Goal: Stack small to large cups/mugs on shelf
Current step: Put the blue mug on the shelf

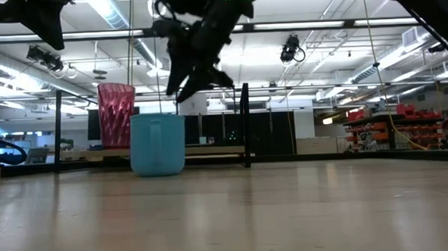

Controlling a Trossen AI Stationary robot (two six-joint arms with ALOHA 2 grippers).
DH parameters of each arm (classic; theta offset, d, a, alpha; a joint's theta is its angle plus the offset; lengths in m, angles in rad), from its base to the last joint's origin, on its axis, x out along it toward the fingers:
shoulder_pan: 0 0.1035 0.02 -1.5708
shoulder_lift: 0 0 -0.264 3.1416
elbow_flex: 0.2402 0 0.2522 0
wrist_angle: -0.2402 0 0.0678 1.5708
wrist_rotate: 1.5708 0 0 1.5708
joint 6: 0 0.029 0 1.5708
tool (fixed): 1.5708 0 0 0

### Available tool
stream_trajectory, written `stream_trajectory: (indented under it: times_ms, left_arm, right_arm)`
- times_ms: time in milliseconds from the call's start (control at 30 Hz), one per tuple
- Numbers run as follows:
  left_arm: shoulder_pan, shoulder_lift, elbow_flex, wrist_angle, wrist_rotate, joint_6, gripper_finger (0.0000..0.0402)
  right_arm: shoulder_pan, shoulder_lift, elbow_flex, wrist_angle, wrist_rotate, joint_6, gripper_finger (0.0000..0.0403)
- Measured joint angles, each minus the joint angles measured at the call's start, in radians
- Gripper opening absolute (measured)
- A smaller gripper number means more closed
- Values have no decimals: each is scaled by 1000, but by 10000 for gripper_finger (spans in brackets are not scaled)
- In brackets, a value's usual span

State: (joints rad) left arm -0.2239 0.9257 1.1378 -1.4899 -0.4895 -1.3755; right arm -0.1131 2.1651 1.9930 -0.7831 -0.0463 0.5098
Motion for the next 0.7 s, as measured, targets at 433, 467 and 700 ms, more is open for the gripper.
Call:
stream_trajectory:
  times_ms: [433,467,700]
  left_arm:
    - [-2,11,0,-82,-10,-16,14]
    - [-4,-1,1,-81,-13,-15,13]
    - [-5,-107,0,-82,-56,-18,18]
  right_arm:
    - [-59,-73,2,590,-130,-162,114]
    - [-78,-55,2,622,-151,-147,113]
    - [-167,24,-1,741,-214,-108,110]
